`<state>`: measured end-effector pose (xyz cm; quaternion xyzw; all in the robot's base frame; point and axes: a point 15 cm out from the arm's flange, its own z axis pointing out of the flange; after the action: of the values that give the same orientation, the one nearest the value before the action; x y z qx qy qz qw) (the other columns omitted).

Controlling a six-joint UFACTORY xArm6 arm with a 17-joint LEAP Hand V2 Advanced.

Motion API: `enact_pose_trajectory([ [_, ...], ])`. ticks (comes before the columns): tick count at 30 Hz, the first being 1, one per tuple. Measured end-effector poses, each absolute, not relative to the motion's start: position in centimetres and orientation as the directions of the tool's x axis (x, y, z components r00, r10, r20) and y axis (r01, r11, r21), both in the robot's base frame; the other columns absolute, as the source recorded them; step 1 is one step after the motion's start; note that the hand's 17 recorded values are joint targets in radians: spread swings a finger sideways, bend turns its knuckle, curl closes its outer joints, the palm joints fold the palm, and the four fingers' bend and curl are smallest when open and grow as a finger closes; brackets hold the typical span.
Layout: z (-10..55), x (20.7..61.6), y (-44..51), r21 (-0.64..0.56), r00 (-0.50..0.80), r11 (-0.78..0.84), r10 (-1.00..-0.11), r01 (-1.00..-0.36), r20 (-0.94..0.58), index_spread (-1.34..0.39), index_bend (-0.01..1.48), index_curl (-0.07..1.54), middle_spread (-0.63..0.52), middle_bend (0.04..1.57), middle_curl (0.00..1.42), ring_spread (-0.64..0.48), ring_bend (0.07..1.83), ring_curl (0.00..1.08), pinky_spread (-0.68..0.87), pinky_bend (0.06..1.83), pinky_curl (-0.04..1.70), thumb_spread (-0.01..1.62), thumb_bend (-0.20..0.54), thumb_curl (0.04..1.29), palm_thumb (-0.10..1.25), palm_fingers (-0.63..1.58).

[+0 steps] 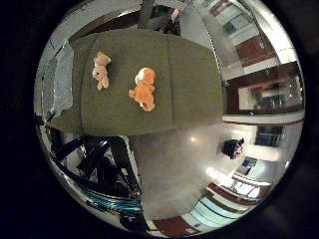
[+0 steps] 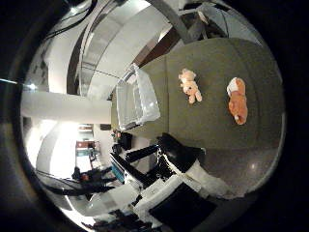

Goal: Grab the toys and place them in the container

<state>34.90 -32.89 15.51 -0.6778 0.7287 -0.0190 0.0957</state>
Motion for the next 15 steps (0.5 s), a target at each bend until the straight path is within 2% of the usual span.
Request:
enact_pose_trajectory([
  [9,16.0,36.1,-33.0,-0.159,-0.135,0.153,-0.984,-0.975,-0.117,-0.27,0.17,0.32,0.09,0.19,0.31,0.20,0.23,0.26,0.34,0.51,0.09,1.13,-0.017,0.30,0.58,0.19],
  [15,15.4,38.3,-34.2,-0.154,-0.190,0.210,-0.972,-0.965,-0.135,-0.22,0.16,0.31,0.16,0.20,0.31,0.20,0.31,0.27,0.34,0.55,0.08,1.09,-0.021,0.33,0.63,0.23],
])
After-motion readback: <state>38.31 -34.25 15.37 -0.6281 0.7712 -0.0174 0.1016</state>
